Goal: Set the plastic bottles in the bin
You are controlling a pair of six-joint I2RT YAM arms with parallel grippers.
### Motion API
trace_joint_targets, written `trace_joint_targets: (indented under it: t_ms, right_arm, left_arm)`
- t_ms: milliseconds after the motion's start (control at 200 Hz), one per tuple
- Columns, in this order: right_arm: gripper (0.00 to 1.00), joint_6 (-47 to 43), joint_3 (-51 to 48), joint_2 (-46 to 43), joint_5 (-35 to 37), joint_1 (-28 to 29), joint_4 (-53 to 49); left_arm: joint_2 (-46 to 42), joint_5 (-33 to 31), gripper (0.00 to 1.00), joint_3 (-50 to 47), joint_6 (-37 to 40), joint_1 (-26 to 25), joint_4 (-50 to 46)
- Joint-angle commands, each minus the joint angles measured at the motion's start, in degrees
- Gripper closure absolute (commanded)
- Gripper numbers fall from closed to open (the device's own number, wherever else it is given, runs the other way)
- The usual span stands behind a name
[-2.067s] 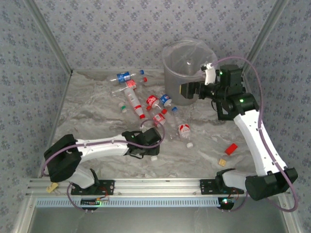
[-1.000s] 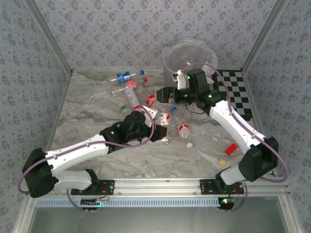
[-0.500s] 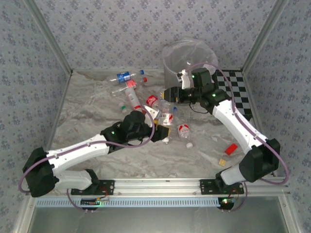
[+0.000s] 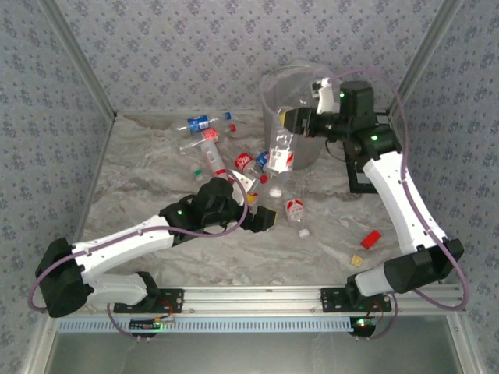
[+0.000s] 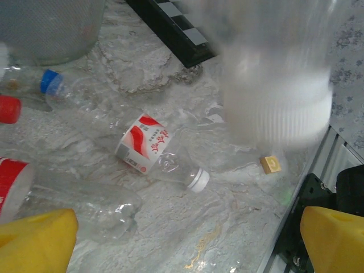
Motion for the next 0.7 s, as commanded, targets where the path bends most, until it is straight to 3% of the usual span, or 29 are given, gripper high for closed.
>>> trace_joint_targets:
  t_ms: [0, 65, 160, 430, 695]
  right_arm:
    - [0.54, -2.7, 6.2, -0.7, 2.4, -2.2, -1.0]
    - [0.56, -3.5, 8.9, 0.1, 3.6, -3.3, 1.3]
    - [0.58, -4.0, 12.0, 1.5, 4.9, -4.7, 4.9]
    - [0.65, -3.2, 17.3, 8.3, 15.6, -7.4, 17.1]
    - [0.68, -7.3, 28.2, 20.7, 21.0, -7.3, 17.2]
  left_arm:
    - [-2.3, -5.9, 0.0, 2.5, -1.8, 0.4, -5.6]
    - [-2.2, -8.1, 0.0, 3.8, -5.4, 1.2, -11.4]
    - [-2.1, -6.1, 0.0, 4.3, -9.4, 2.9, -16.5]
    - [-5.8, -5.5, 0.01, -0.4, -13.4, 3.0, -15.2]
    - [-7.9, -5.7, 0.02, -1.3, -14.2, 3.0, -16.0]
